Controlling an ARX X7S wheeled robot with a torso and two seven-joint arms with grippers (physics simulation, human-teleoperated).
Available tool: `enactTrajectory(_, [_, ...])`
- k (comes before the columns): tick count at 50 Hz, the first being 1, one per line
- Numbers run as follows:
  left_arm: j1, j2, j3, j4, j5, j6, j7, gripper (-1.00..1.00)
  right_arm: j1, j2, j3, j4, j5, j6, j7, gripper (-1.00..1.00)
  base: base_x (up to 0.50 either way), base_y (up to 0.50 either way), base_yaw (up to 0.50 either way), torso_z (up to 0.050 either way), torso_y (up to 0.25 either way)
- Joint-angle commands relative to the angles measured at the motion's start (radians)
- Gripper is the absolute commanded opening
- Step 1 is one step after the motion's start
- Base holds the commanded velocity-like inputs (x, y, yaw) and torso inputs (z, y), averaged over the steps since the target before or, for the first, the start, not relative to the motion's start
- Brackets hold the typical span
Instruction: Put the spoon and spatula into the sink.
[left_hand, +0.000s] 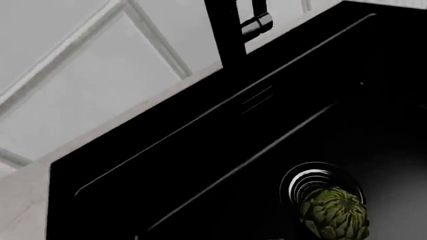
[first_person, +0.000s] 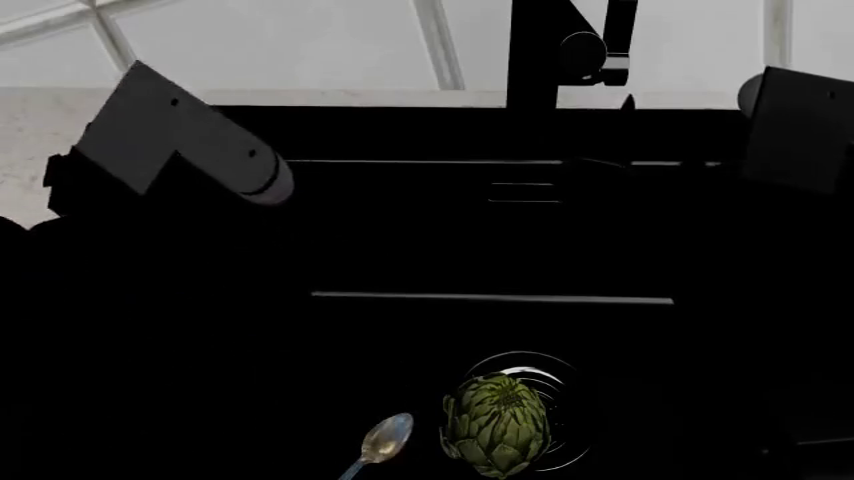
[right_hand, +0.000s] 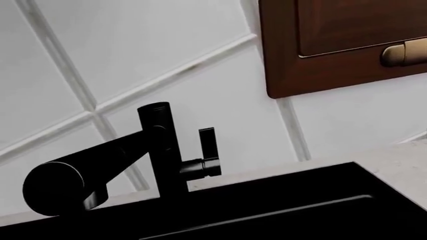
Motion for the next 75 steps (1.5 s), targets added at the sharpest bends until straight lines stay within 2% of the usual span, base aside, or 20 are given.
enactTrajectory(1, [-0.004, -0.146, -0.058, 0.211, -0.103, 0.008, -0.217, 1.0, -0.006, 0.004, 0.002, 0.002, 0.005, -0.006, 0.001, 1.0, 0.0, 0.0, 0.0, 0.0, 0.0])
enactTrajectory(8, [-0.035, -0.227, -0.071, 0.283, -0.161, -0.025, -0.346, 1.0, -0.012, 0.007, 0.0, 0.011, 0.003, -0.015, 0.0, 1.0, 0.0, 0.0, 0.0, 0.0, 0.0])
enactTrajectory(14, [-0.005, -0.316, -0.09, 0.345, -0.205, 0.017, -0.499, 1.0, -0.01, 0.005, -0.005, 0.022, 0.001, -0.023, -0.002, 1.0, 0.0, 0.0, 0.0, 0.0, 0.0])
enactTrajectory(20, [0.012, -0.371, -0.084, 0.367, -0.232, 0.03, -0.667, 1.0, -0.01, 0.006, -0.012, 0.03, -0.001, -0.029, -0.003, 1.0, 0.0, 0.0, 0.0, 0.0, 0.0])
enactTrajectory(23, [0.039, -0.402, -0.094, 0.379, -0.256, 0.07, -0.693, 1.0, -0.015, 0.006, -0.014, 0.04, -0.004, -0.04, -0.006, 1.0, 0.0, 0.0, 0.0, 0.0, 0.0])
enactTrajectory(30, [0.027, -0.484, -0.098, 0.403, -0.358, 0.049, -0.754, 1.0, -0.014, 0.007, -0.02, 0.062, -0.008, -0.053, -0.013, 1.0, 0.0, 0.0, 0.0, 0.0, 0.0])
enactTrajectory(46, [0.119, -0.611, -0.125, 0.384, -0.4, 0.206, -0.739, 1.0, -0.022, 0.003, -0.027, 0.086, -0.006, -0.075, -0.02, 1.0, 0.0, 0.0, 0.0, 0.0, 0.0])
enactTrajectory(55, [0.214, -0.669, -0.154, 0.369, -0.429, 0.407, -0.624, 1.0, -0.025, 0.004, -0.027, 0.094, -0.005, -0.086, -0.021, 1.0, 0.0, 0.0, 0.0, 0.0, 0.0])
enactTrajectory(61, [0.224, -0.674, -0.148, 0.338, -0.423, 0.401, -0.599, 1.0, -0.026, 0.007, -0.027, 0.09, -0.002, -0.084, -0.018, 1.0, 0.0, 0.0, 0.0, 0.0, 0.0])
enactTrajectory(68, [0.207, -0.699, -0.146, 0.321, -0.404, 0.355, -0.631, 1.0, -0.028, 0.005, -0.027, 0.091, 0.001, -0.087, -0.016, 1.0, 0.0, 0.0, 0.0, 0.0, 0.0])
enactTrajectory(75, [0.17, -0.687, -0.145, 0.305, -0.388, 0.281, -0.666, 1.0, -0.027, 0.009, -0.026, 0.085, 0.007, -0.082, -0.014, 1.0, 0.0, 0.0, 0.0, 0.0, 0.0])
